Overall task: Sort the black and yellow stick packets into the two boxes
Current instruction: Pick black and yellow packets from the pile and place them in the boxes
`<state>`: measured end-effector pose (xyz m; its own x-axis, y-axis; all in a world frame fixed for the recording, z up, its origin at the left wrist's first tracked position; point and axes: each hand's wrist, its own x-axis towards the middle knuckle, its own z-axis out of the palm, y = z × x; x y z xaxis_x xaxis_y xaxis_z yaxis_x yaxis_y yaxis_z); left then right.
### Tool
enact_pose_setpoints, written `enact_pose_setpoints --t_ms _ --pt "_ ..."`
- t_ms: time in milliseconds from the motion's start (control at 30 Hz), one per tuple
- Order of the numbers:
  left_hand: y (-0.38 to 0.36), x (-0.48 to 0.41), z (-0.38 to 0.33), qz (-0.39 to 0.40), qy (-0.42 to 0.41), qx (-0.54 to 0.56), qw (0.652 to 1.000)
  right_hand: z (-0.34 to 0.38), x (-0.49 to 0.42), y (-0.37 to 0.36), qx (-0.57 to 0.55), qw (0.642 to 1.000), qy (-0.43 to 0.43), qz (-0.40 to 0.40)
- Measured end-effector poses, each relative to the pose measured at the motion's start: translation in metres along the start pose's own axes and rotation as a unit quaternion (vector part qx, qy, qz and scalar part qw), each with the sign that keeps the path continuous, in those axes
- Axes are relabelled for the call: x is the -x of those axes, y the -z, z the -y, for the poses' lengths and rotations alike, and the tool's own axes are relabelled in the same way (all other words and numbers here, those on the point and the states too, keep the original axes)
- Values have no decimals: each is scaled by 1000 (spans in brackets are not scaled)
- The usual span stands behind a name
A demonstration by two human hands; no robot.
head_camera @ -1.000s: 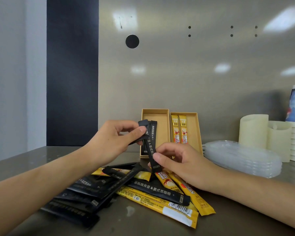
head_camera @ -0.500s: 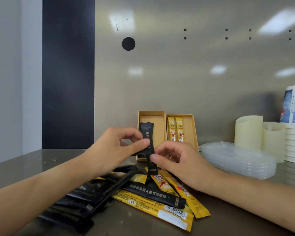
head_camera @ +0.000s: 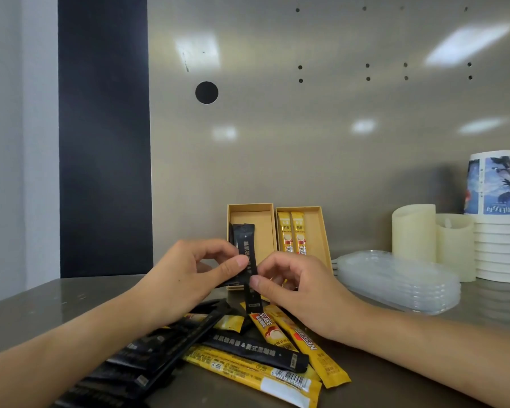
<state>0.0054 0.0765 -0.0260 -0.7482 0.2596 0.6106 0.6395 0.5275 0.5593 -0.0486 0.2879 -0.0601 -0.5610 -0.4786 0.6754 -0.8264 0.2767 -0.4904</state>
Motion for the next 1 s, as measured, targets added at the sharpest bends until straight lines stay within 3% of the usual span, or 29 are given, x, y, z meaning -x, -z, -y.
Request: enact_pose_setpoints --t_ms 433,733,1000 --pt "-3 -1 4 -13 0 -61 998 1 1 2 6 1000 1 -24" --pt "7 -4 9 -92 51 -168 980 -4 -2 3 6 995 -55 -82" --pt "14 -7 16 -108 71 -216 968 -17 -19 19 81 985 -101 -117"
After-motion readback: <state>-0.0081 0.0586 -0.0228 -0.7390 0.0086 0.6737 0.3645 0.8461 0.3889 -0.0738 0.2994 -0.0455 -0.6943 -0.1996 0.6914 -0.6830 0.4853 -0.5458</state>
